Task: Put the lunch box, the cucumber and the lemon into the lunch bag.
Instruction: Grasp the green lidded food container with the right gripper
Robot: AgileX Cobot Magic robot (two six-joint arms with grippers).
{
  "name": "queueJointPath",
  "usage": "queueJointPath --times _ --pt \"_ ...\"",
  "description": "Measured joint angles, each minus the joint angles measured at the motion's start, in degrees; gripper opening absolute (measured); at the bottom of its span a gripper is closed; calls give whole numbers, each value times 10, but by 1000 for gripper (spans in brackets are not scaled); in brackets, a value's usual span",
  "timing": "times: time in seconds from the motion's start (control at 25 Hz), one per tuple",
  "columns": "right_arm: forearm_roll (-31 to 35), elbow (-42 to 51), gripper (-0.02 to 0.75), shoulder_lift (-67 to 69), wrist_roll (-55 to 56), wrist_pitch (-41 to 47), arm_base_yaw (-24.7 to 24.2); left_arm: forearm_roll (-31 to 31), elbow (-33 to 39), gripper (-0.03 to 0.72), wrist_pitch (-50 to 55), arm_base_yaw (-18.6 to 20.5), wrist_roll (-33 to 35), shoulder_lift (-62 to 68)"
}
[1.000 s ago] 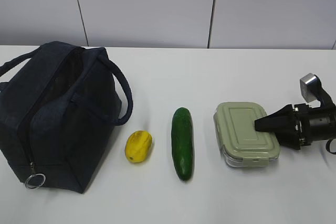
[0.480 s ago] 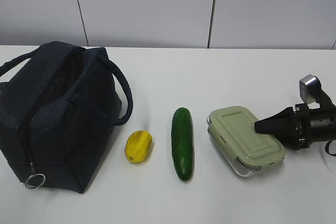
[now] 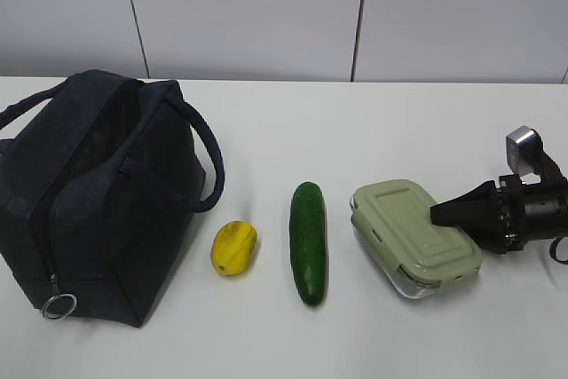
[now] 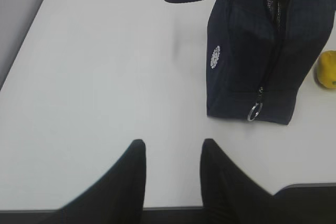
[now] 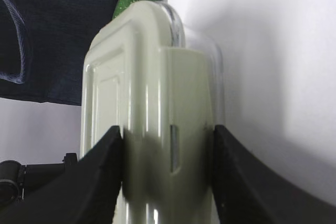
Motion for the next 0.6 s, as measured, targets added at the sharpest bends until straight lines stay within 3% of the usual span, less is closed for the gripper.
queueJointPath --times 0.6 --pt "2 0 373 0 1 0 0 -87 -94 241 -28 0 18 394"
